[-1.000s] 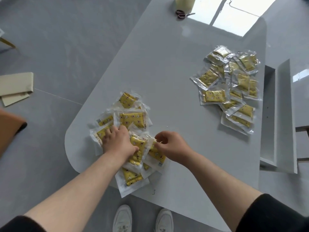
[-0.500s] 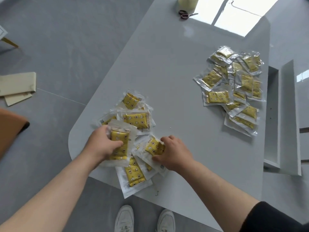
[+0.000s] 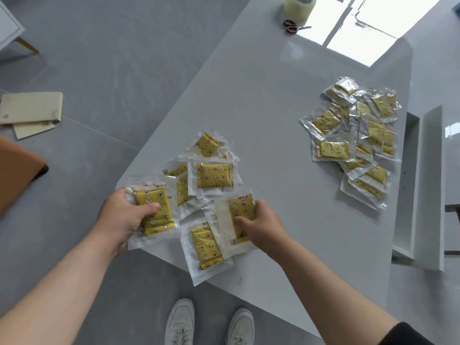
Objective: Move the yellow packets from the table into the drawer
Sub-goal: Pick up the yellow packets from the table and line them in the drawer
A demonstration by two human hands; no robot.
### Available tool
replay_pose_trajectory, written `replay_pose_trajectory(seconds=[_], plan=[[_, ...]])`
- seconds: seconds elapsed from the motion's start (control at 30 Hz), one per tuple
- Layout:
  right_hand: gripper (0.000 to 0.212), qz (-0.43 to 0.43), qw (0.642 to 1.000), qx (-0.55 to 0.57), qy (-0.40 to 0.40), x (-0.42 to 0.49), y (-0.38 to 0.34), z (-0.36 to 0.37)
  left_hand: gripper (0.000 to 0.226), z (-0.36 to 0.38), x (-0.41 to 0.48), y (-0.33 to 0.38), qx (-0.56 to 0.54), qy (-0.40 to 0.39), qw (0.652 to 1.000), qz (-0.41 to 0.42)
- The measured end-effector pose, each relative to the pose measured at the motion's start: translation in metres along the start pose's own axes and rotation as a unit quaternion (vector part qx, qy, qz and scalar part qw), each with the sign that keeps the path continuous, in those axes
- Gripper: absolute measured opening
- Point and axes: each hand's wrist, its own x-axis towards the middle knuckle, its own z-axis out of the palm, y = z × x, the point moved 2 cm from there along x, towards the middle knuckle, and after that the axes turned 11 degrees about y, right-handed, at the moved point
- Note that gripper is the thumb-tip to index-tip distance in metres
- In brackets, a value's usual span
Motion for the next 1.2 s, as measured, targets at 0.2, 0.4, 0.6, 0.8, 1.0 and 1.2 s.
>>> replay_pose_trajectory(seconds=[0.2,0.4,0.6,0.8,1.0,1.2], plan=[[0.02,0.008,0.997,-0.069,-0.031,-0.011,-0.001,0.025,0.029,-0.009,-0.006,-0.001,-0.008,-0.012,1.0,-0.016],[0.048,-0.039,0.98,-0.191,0.031,-0.012,0.004,0.029,0.029,-0.013,-0.009,0.0,-0.006,-0.012,1.0,-0.017],[0.067,-0.008,0.957,-0.268,0.113,-0.013,0.009,0.033,0.03,-0.014,-0.011,-0.002,0.002,-0.016,1.0,-0.02],[0.059,0.031,0.96,-0.258,0.102,-0.007,0.007,0.037,0.031,-0.015,-0.012,0.002,0.002,-0.021,1.0,-0.017],[0.037,0.054,0.997,-0.046,0.039,-0.006,0.004,0.02,0.029,-0.011,-0.017,0.006,-0.015,-0.045,0.999,-0.023],[0.016,0.073,0.975,0.208,-0.018,-0.046,-0.029,-0.032,0.031,-0.01,-0.045,0.032,-0.041,-0.1,0.991,-0.08]])
